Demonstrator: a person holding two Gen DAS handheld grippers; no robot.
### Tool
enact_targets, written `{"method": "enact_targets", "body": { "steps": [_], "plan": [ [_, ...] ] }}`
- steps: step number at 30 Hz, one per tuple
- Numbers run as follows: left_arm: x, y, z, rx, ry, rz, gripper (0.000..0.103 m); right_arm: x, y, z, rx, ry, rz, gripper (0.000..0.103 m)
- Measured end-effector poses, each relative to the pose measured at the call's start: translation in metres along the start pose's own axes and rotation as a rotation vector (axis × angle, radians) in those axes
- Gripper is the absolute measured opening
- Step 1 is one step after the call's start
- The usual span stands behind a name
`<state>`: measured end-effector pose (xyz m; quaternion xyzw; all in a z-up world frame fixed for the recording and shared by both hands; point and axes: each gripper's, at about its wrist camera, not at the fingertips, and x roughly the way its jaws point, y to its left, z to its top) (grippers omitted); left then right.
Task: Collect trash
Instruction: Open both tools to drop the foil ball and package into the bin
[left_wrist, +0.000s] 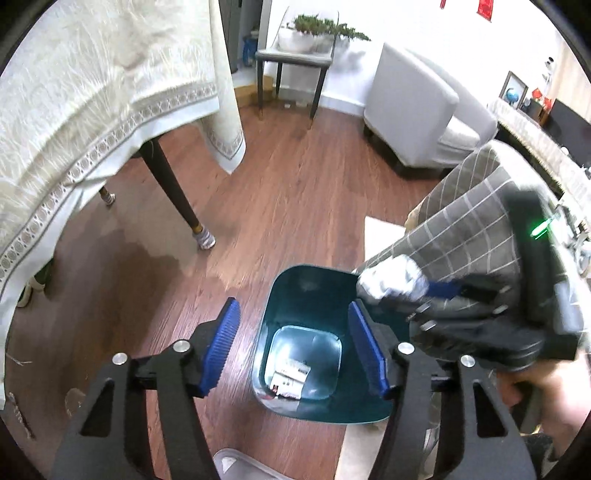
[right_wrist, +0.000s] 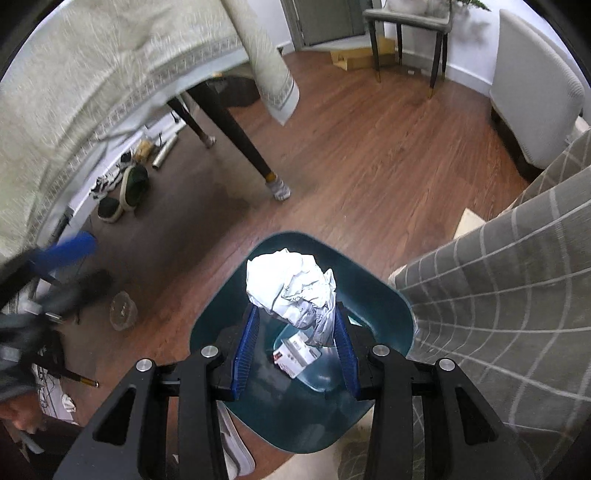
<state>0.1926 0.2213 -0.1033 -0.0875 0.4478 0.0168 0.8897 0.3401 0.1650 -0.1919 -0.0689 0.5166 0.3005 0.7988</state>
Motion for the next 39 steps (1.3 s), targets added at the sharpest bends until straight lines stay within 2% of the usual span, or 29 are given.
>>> {"method": "enact_targets", "body": {
  "steps": [6,17,22,23,24,30,39],
  "plan": [
    [-0.019,-0.006,0.009,0.007,-0.049,-0.008,0.055,0.029,0.008,-0.007,-0.033,0.074,-0.027,0.041],
    [-0.053,-0.007,0.024,-0.045,-0.122,-0.059,0.055,0.082,0.006,-0.038,-0.045,0.226,-0.105,0.043],
    [-0.067,-0.013,0.030,-0.035,-0.157,-0.068,0.055,0.090,-0.007,-0.051,-0.021,0.257,-0.135,0.050],
    [-0.069,-0.014,0.031,-0.031,-0.163,-0.069,0.055,0.090,-0.008,-0.052,-0.018,0.260,-0.137,0.056],
    [-0.070,-0.014,0.032,-0.027,-0.168,-0.072,0.056,0.090,-0.009,-0.053,-0.017,0.260,-0.141,0.060],
    [-0.081,-0.017,0.038,-0.021,-0.199,-0.075,0.058,0.070,-0.005,-0.051,-0.039,0.217,-0.124,0.061],
    [-0.098,-0.027,0.052,-0.033,-0.252,-0.088,0.068,-0.011,0.023,-0.030,-0.130,0.025,-0.065,0.061]
  ]
}}
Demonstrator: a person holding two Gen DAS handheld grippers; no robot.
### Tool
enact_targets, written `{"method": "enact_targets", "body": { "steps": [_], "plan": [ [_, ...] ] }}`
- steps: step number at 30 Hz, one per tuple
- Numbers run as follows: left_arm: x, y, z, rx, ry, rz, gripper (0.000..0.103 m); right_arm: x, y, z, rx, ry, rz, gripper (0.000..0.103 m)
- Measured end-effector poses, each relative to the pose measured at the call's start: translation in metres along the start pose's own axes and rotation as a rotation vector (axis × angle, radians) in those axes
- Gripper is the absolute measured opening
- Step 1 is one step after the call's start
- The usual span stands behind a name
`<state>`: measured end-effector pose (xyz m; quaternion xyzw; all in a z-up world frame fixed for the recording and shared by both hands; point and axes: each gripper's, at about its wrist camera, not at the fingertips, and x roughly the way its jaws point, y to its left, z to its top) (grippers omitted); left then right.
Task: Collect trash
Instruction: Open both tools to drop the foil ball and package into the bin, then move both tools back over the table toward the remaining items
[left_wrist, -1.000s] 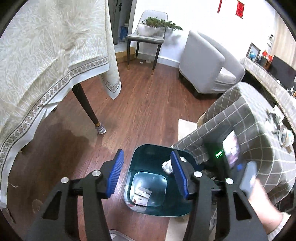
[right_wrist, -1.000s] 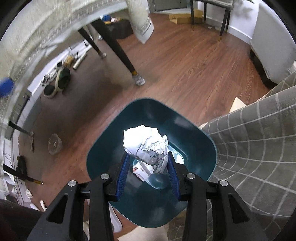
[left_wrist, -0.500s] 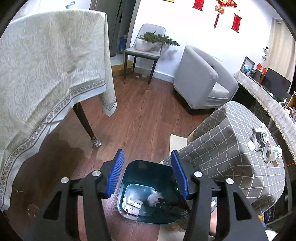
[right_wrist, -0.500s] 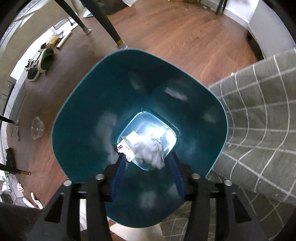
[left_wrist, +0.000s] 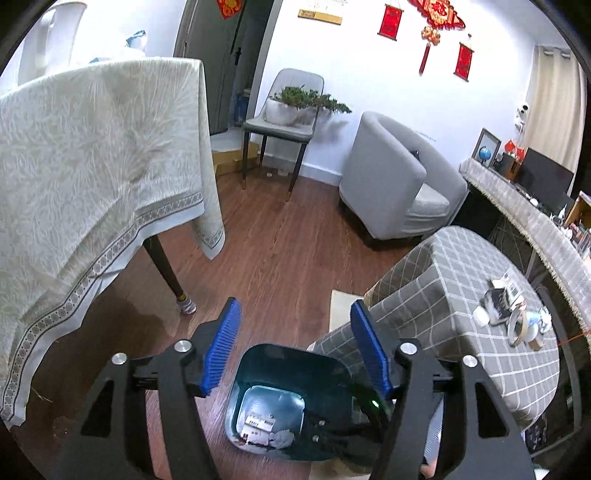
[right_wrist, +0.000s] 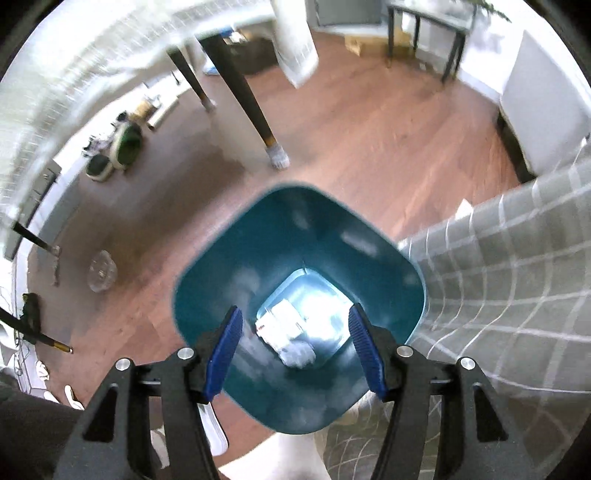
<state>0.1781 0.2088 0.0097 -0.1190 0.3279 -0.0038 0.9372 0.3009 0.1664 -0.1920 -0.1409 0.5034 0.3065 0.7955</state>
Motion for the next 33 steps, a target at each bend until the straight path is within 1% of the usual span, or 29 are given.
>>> {"method": "enact_targets", "body": {
  "steps": [4,10,14,16,20,22,27,30,33],
  "plan": [
    [-0.009,-0.007,0.009,-0.002,-0.033,-0.002,0.072,-0.047,-0.002,0.007,-0.018,-0.114,0.007,0.061],
    [-0.011,-0.026,0.015,0.022,-0.060,-0.004,0.078,-0.099,-0.019,0.007,-0.004,-0.238,-0.015,0.062],
    [-0.006,-0.044,0.015,0.041,-0.058,-0.023,0.082,-0.130,-0.036,0.002,0.002,-0.307,-0.055,0.064],
    [-0.004,-0.055,0.015,0.052,-0.060,-0.037,0.084,-0.146,-0.043,-0.003,-0.003,-0.336,-0.087,0.067],
    [0.004,-0.078,0.014,0.076,-0.053,-0.059,0.085,-0.171,-0.060,-0.016,0.002,-0.379,-0.130,0.071],
    [0.008,-0.094,0.011,0.085,-0.046,-0.072,0.086,-0.181,-0.073,-0.022,0.009,-0.392,-0.155,0.072],
    [0.020,-0.127,0.005,0.123,-0.032,-0.101,0.089,-0.202,-0.099,-0.038,0.047,-0.424,-0.183,0.073],
    [0.028,-0.149,0.000,0.140,-0.023,-0.115,0.090,-0.218,-0.116,-0.053,0.059,-0.448,-0.213,0.076],
    [0.035,-0.171,-0.005,0.163,-0.009,-0.145,0.090,-0.230,-0.135,-0.069,0.083,-0.457,-0.242,0.077]
  ]
}}
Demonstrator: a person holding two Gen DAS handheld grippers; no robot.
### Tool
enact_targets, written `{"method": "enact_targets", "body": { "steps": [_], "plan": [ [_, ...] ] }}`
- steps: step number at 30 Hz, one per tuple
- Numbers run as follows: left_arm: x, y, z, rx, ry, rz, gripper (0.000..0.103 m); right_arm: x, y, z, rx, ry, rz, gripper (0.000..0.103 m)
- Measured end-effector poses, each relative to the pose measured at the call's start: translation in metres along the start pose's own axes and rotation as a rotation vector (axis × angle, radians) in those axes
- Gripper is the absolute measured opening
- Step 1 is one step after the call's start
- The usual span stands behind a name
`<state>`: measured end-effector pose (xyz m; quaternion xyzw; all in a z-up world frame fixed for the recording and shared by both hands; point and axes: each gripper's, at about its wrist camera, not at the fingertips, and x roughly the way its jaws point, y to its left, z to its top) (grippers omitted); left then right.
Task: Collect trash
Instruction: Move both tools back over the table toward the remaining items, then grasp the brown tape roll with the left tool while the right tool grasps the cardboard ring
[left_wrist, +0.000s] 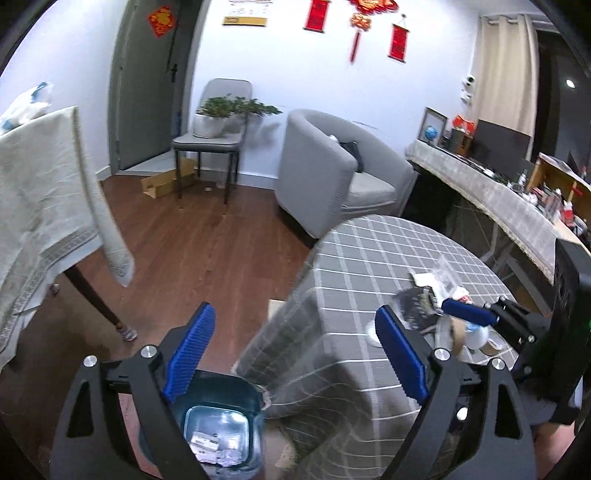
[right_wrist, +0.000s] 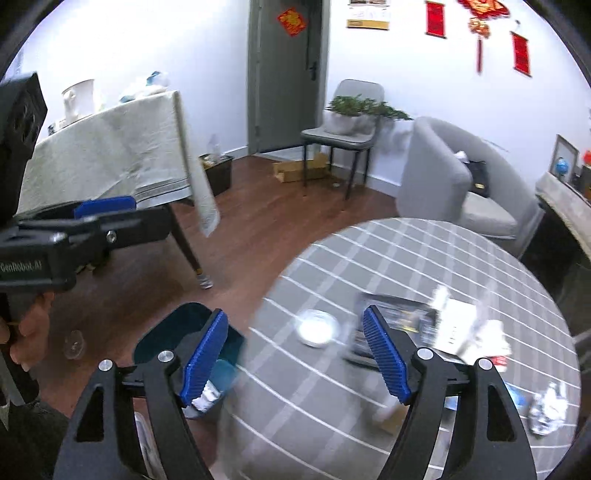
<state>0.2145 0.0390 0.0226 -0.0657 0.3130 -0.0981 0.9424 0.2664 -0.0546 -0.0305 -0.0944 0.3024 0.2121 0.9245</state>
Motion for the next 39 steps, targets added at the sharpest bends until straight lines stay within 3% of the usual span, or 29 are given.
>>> {"method": "enact_targets", "body": {
  "steps": [9,23,32,36,39],
  "plan": [
    [0.025,-0.057,-0.011,0.073,0.048,-0.066,0.091,-0.032,-0.071,-0.031,0.069,-0.001,-0.067,0.077],
    [0.065,-0.141,-0.033,0.188,0.122,-0.143,0.087,-0.057,-0.124,-0.069,0.088,0.019,-0.102,0.077],
    [0.091,-0.163,-0.046,0.216,0.182,-0.109,0.075,-0.061,-0.145,-0.090,0.097,0.059,-0.062,0.077],
    [0.099,-0.163,-0.047,0.200,0.204,-0.093,0.060,-0.061,-0.151,-0.095,0.109,0.069,-0.004,0.077],
    [0.103,-0.164,-0.047,0.188,0.213,-0.088,0.056,-0.058,-0.149,-0.096,0.097,0.086,0.014,0.076]
  ]
}}
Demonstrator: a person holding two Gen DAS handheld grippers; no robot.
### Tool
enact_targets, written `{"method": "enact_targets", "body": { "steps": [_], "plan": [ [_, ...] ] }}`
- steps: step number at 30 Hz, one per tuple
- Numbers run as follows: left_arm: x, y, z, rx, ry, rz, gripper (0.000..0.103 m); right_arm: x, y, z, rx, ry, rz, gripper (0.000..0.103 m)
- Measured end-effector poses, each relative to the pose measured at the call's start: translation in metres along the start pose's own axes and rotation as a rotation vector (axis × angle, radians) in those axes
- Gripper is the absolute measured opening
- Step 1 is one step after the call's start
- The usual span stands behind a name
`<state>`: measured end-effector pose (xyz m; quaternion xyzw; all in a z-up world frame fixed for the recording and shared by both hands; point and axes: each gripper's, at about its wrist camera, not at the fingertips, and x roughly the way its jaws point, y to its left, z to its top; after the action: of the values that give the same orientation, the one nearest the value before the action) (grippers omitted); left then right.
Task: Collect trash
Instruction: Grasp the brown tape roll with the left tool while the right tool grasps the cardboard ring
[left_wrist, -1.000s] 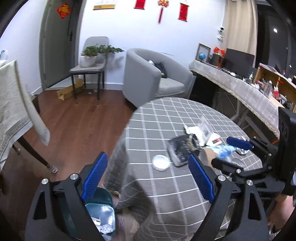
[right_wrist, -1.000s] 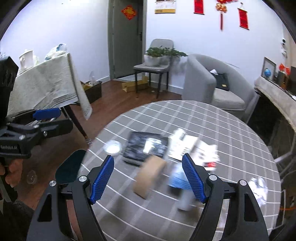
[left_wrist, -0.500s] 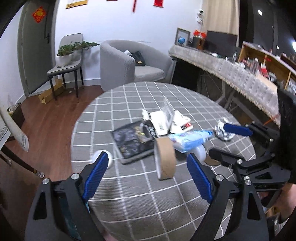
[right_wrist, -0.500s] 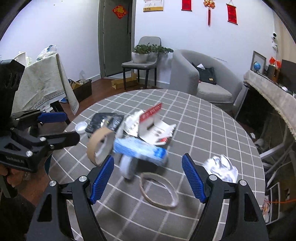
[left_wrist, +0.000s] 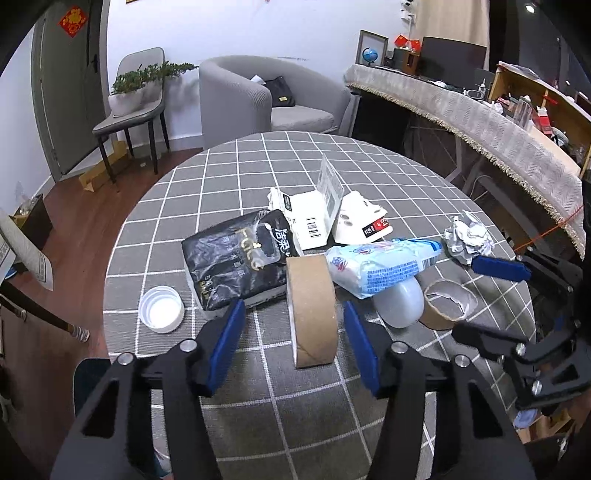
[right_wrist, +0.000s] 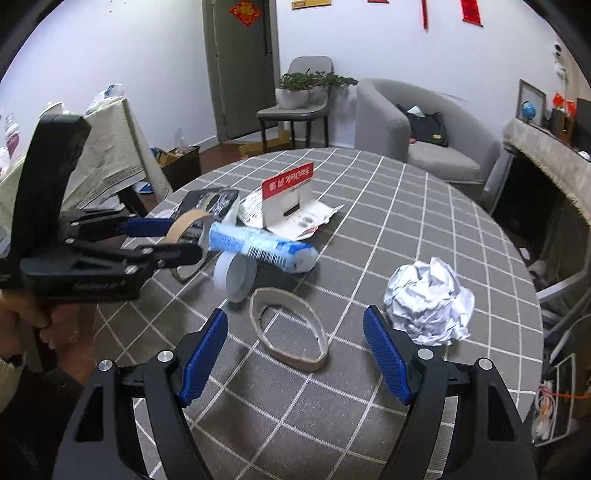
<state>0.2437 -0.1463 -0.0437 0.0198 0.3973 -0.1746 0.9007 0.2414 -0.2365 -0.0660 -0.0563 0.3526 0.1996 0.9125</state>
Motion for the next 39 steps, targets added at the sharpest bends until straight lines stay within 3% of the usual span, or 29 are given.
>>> {"method": "enact_targets", "body": {
  "steps": [8,13,21,27,39],
  "plan": [
    [0.008,-0.004,-0.002,0.016,0.028,-0.009,0.037,0.010,0.001,-0.003,-0.003,0.038,0.015,0.059],
    [0.010,-0.006,-0.002,0.023,0.036,-0.009,0.023,0.015,-0.001,-0.001,0.002,0.047,0.021,0.055],
    [0.001,0.004,0.000,0.000,0.015,-0.020,0.022,0.023,0.008,0.002,-0.027,0.077,0.000,0.045],
    [-0.010,0.006,0.002,0.005,-0.008,-0.029,0.022,0.020,0.011,0.002,-0.039,0.088,-0.020,0.044],
    [-0.044,0.036,0.004,-0.003,-0.088,-0.010,0.022,-0.012,0.032,0.034,-0.025,-0.045,-0.009,0.044]
  ]
}}
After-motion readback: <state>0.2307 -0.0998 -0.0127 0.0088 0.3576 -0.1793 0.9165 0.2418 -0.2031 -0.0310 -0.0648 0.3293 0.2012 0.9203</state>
